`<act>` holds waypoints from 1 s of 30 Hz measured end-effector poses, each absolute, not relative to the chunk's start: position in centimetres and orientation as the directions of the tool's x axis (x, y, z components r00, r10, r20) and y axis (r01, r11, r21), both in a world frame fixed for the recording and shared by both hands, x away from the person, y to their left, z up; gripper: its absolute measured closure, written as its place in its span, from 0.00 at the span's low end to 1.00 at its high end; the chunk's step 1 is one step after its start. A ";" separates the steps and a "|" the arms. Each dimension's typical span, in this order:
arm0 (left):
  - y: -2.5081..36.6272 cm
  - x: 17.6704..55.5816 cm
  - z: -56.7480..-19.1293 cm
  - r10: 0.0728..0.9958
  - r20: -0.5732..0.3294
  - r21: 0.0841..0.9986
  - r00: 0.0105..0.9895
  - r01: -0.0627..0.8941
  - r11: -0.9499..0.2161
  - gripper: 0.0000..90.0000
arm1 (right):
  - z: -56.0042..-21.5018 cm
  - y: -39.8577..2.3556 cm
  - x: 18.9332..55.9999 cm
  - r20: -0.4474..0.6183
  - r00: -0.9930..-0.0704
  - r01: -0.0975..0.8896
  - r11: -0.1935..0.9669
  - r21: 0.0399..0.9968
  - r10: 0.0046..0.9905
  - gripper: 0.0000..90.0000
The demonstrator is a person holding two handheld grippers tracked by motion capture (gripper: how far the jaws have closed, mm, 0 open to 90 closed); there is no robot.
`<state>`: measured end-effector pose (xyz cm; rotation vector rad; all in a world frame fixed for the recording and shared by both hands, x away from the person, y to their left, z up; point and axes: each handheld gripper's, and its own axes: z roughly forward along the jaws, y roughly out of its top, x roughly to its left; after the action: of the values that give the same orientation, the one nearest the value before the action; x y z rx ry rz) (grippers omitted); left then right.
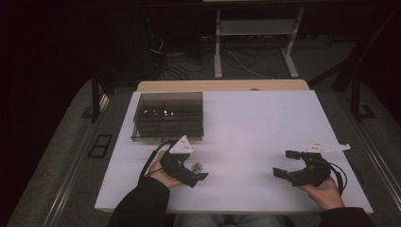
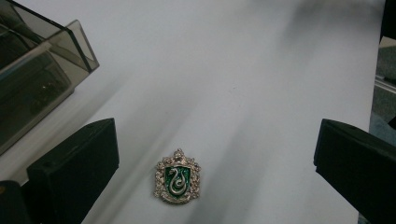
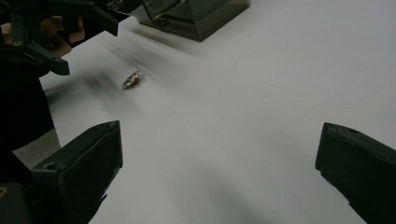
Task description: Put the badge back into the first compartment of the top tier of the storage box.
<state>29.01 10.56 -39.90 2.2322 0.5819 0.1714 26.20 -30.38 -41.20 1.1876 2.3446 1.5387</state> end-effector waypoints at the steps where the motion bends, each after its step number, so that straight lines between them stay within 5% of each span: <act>1: 10.5 29.0 -40.0 0.460 -0.066 0.741 0.886 0.352 -0.572 0.00 | -41.2 -30.4 26.2 0.322 -0.691 0.553 0.187 0.812 0.648 0.01; 30: 9.3 29.8 -42.4 0.469 -0.028 0.663 0.883 0.367 -0.652 0.00 | -41.3 -30.1 26.2 0.310 -0.701 0.551 0.212 0.807 0.642 0.01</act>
<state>29.82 9.31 -42.43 2.3497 0.5983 0.1900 26.17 -30.15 -41.31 1.1723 2.3730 1.5159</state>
